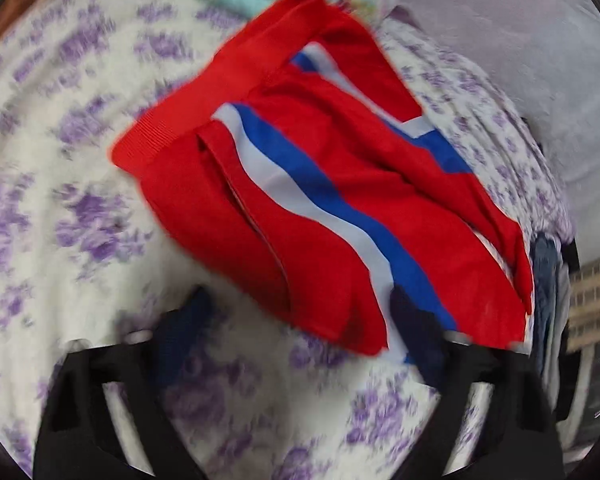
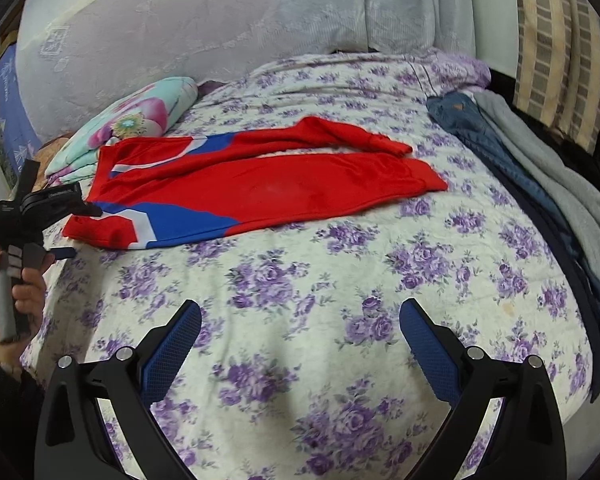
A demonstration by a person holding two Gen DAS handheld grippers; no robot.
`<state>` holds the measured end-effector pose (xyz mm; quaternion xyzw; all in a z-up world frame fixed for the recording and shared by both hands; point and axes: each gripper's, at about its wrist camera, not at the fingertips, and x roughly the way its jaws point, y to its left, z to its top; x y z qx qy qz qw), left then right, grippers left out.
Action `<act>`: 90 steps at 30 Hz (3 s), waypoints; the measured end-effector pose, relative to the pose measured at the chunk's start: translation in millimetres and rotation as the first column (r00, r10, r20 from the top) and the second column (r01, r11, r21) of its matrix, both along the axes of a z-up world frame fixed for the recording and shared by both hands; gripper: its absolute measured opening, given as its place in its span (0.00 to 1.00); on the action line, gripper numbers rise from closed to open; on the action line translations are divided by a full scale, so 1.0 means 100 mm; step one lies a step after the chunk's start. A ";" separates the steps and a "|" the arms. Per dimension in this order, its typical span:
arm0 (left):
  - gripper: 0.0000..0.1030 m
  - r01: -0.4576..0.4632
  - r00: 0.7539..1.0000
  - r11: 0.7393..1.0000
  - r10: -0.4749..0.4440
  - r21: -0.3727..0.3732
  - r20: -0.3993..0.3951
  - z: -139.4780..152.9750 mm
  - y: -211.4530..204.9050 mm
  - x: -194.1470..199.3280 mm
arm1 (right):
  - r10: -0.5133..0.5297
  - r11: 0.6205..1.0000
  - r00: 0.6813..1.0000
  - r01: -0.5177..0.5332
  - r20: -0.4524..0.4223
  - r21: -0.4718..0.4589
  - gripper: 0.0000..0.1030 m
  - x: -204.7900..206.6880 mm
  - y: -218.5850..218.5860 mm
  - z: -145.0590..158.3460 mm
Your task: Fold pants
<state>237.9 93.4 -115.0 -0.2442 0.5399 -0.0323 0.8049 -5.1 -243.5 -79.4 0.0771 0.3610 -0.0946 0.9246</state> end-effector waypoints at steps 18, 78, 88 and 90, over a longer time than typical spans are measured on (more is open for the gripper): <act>0.07 -0.064 0.986 0.998 0.065 -0.008 0.155 0.03 0.20 -0.03 | -0.060 0.898 0.990 0.111 -0.131 0.426 0.97 1.13 -1.44 -0.12; 0.63 0.211 0.975 0.934 -0.220 0.287 0.001 0.05 0.13 0.25 | 0.407 0.799 0.851 -0.508 -0.333 -0.321 0.30 2.97 -1.53 -0.59; 0.63 0.221 0.973 0.924 -0.231 0.312 -0.003 0.04 0.10 0.27 | 0.476 0.837 0.853 -0.514 -0.213 -0.189 0.06 2.62 -1.72 0.28; 0.63 0.222 0.972 0.920 -0.235 0.322 -0.001 0.02 0.09 0.27 | 0.481 0.845 0.848 -0.516 -0.222 -0.140 0.06 2.61 -1.80 0.44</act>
